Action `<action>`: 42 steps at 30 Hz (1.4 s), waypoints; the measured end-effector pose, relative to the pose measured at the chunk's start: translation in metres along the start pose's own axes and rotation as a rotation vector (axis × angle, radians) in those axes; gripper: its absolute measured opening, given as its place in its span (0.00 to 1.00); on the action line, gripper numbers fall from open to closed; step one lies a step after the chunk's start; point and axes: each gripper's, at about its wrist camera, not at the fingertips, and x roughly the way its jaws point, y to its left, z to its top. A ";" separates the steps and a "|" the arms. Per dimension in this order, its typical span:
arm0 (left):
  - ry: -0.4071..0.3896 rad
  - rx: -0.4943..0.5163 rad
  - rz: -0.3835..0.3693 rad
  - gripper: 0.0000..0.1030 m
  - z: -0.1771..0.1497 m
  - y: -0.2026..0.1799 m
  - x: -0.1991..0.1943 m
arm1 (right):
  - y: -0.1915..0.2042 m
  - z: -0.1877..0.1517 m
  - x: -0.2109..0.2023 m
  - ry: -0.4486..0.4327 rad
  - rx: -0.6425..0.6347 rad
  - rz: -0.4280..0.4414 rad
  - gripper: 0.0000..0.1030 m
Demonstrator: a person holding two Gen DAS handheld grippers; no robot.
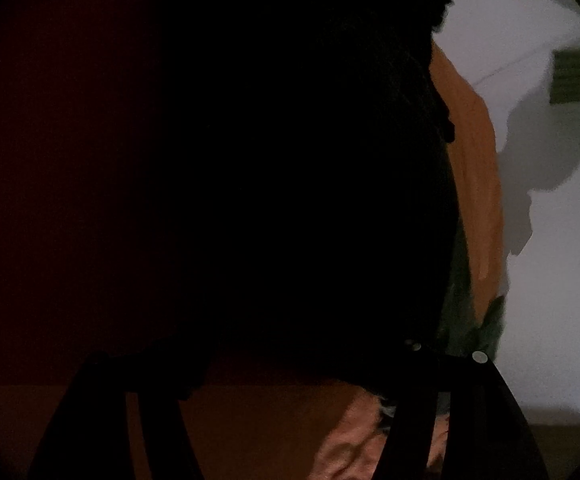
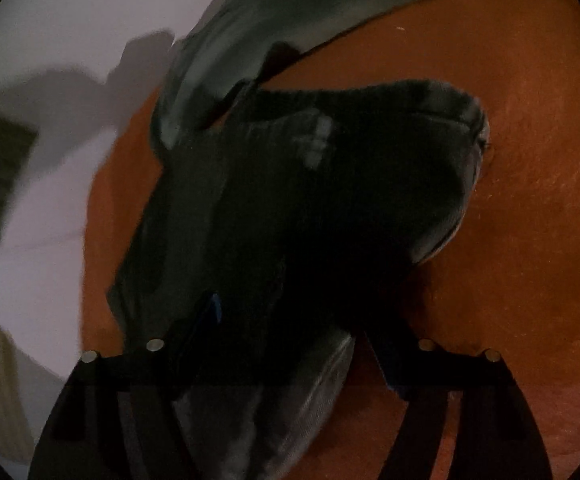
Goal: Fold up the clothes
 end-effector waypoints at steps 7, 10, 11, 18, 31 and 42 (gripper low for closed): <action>-0.055 0.129 0.064 0.17 -0.007 -0.019 -0.003 | 0.034 -0.003 -0.025 -0.087 -0.150 -0.097 0.11; -0.088 0.157 0.094 0.12 -0.013 -0.037 -0.018 | 0.061 -0.005 -0.069 -0.172 -0.226 -0.096 0.08; -0.093 0.159 0.093 0.11 -0.013 -0.043 -0.023 | 0.067 -0.007 -0.086 -0.200 -0.234 -0.092 0.07; -0.076 0.211 -0.079 0.11 -0.018 -0.091 -0.050 | 0.036 -0.019 -0.212 -0.311 -0.197 -0.120 0.03; 0.210 0.653 -0.268 0.11 -0.082 -0.194 0.007 | -0.255 -0.219 -0.474 -0.513 0.200 -0.180 0.04; 0.399 0.602 -0.194 0.15 -0.042 -0.129 0.078 | -0.352 -0.322 -0.445 -0.306 0.356 -0.216 0.15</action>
